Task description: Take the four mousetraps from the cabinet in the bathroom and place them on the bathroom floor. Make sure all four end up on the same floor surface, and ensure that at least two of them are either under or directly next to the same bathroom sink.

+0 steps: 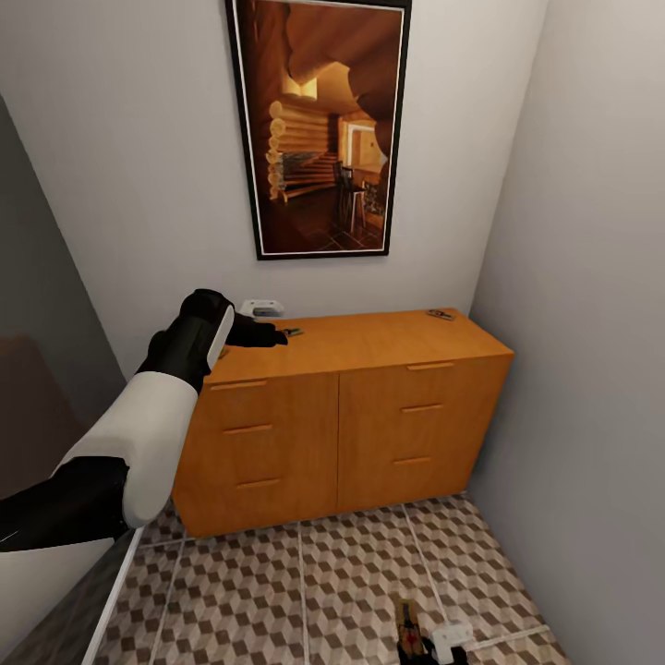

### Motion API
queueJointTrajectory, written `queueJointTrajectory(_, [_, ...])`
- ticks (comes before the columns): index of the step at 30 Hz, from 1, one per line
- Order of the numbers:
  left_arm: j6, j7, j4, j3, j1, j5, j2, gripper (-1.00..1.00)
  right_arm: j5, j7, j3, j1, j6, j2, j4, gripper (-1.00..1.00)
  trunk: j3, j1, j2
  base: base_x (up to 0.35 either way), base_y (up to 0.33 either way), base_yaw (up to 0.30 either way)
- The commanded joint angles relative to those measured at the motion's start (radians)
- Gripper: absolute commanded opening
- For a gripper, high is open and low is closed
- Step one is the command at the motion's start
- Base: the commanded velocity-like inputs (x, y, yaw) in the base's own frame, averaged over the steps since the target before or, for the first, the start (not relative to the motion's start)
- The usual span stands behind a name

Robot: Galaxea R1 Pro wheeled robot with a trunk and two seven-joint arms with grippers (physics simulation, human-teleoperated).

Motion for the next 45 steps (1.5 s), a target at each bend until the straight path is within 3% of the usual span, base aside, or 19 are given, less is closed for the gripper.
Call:
queueJointTrajectory(1, [0.003, -0.008, -0.002, 0.001, -0.001, -0.011, 0.000, 1.00, -0.010, 0.008, 0.002, 0.010, -0.003, 0.000, 0.001, -1.00, -0.001, 0.000, -0.001, 0.003, 0.000, 0.000])
queueJointTrajectory(6, [0.003, -0.008, -0.005, 0.001, -0.001, -0.011, 0.000, 1.00, -0.015, 0.007, 0.001, 0.044, -0.002, -0.002, 0.001, -1.00, -0.001, 0.000, -0.001, 0.001, 0.000, 0.000])
queueJointTrajectory(24, [0.003, -0.008, -0.005, 0.000, -0.001, -0.011, 0.001, 1.00, -0.034, 0.008, 0.000, 0.051, -0.002, -0.008, 0.001, -1.00, -0.001, 0.000, -0.001, 0.006, 0.000, 0.000])
queueJointTrajectory(45, [0.003, -0.008, -0.003, 0.000, -0.001, -0.011, 0.001, 1.00, -0.035, 0.010, 0.000, 0.052, -0.002, -0.008, 0.001, -1.00, -0.001, 0.000, -0.001, 0.157, 0.000, 0.000])
